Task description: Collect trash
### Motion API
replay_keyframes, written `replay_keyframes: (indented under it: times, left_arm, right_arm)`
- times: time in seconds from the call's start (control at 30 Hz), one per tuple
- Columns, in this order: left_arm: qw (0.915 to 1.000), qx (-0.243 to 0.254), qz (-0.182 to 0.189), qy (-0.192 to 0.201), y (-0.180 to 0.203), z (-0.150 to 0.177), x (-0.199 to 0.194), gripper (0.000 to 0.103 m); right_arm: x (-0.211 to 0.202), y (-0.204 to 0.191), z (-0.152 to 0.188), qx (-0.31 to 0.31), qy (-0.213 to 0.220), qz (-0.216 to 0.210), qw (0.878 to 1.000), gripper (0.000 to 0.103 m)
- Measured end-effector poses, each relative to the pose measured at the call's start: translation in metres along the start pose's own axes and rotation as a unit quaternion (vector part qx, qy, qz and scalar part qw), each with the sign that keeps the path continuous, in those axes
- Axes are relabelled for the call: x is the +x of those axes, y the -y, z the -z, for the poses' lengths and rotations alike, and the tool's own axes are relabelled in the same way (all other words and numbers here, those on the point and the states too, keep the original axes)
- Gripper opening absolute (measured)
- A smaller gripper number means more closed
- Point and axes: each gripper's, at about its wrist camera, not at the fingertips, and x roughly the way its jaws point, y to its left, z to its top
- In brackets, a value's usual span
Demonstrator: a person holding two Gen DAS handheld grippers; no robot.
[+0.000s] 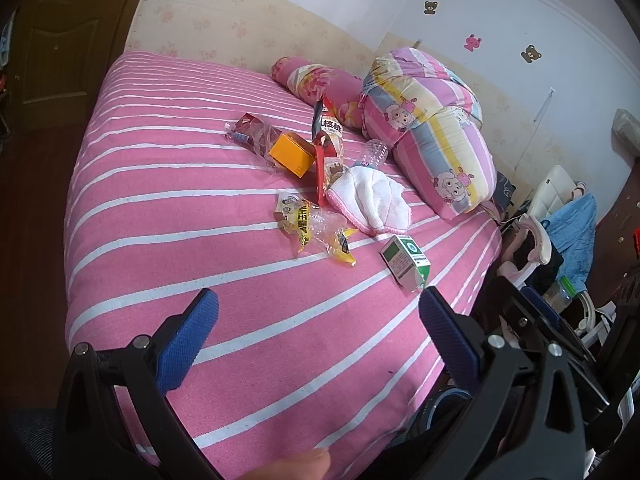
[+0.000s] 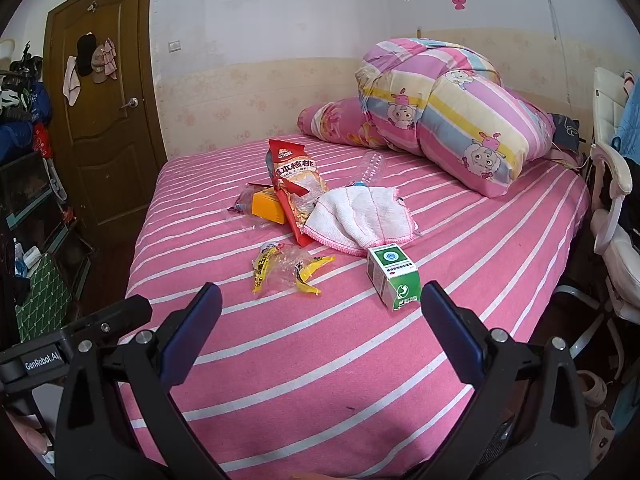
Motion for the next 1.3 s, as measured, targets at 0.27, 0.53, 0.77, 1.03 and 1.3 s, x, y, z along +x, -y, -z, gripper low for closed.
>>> replay_keyframes:
  times: [0.27,0.53,0.77,1.03,1.3]
  left_arm:
    - [1.0000,0.001,-0.001,0.000,0.0003,0.0000,0.0000,0.097]
    - [1.0000,0.002,0.000,0.001,-0.0006,-0.0028,0.0015,0.097]
    - [1.0000,0.007,-0.003,0.000,0.0003,0.0026,0.0011,0.097]
    - [1.0000,0.007,-0.003,-0.001,0.0017,0.0019,0.0012,0.097]
    - [1.0000,0.007,-0.004,-0.001,0.0017,0.0022,0.0011,0.097]
  right_arm:
    - [0.0001,0.0002,0.0002,0.001,-0.001,0.000,1.000,0.099]
    - [0.0002,0.0004,0.0010,0.001,-0.001,-0.001,1.000,0.099]
    - [0.0003,-0.0003,-0.0002,0.002,-0.002,-0.001,1.000,0.099]
    - [0.0012,-0.0002,-0.0011,0.002,-0.003,-0.001,1.000,0.099]
    - [0.0045,-0.0009,0.0052,0.001,-0.005,-0.001,1.000,0.099]
